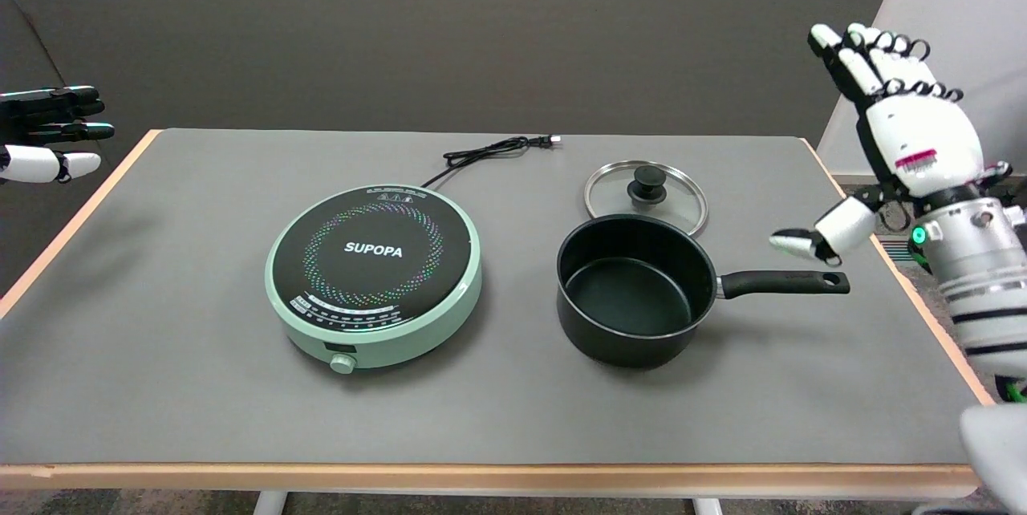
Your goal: Pick up the soup pot.
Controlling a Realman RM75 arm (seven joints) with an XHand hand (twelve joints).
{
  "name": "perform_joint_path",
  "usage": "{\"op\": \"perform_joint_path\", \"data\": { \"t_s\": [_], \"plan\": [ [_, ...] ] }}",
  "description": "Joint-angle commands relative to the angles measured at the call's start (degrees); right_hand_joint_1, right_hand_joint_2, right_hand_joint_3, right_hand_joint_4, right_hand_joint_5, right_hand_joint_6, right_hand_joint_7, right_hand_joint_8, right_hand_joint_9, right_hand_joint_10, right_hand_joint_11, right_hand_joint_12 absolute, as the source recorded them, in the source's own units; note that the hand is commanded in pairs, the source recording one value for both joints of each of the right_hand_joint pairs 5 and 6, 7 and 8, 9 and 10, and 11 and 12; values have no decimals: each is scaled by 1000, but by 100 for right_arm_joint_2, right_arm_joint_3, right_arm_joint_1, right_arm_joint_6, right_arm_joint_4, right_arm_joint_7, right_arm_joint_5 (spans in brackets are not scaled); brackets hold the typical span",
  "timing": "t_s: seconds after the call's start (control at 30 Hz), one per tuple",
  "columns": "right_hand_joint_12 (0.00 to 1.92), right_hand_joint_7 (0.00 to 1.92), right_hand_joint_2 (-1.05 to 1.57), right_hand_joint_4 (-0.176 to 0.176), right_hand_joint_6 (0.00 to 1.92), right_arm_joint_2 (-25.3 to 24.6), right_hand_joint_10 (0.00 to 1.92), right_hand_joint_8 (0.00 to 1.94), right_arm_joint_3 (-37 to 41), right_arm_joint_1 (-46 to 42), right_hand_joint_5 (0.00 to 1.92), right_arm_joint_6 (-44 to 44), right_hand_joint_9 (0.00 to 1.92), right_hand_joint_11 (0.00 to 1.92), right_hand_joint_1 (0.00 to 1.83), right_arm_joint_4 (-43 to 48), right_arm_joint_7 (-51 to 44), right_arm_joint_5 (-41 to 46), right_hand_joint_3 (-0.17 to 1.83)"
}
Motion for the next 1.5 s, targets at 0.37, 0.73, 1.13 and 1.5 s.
{"op": "perform_joint_path", "data": {
  "t_s": [0.37,0.73,1.13,1.5],
  "plan": [
    [36,36,-524,176,36,-720,36,36,164,-1171,36,220,36,36,1113,193,-658,-202,1006],
    [32,32,-678,176,32,1739,32,32,-192,-1386,32,-1067,32,32,1060,169,313,-158,1164],
    [31,31,-694,176,31,3585,31,31,75,-2580,31,-1030,31,31,1019,121,972,1105,1123],
    [32,32,-625,176,32,3413,32,32,227,-3504,32,-1353,32,32,1022,121,995,1129,1008]
  ]
}}
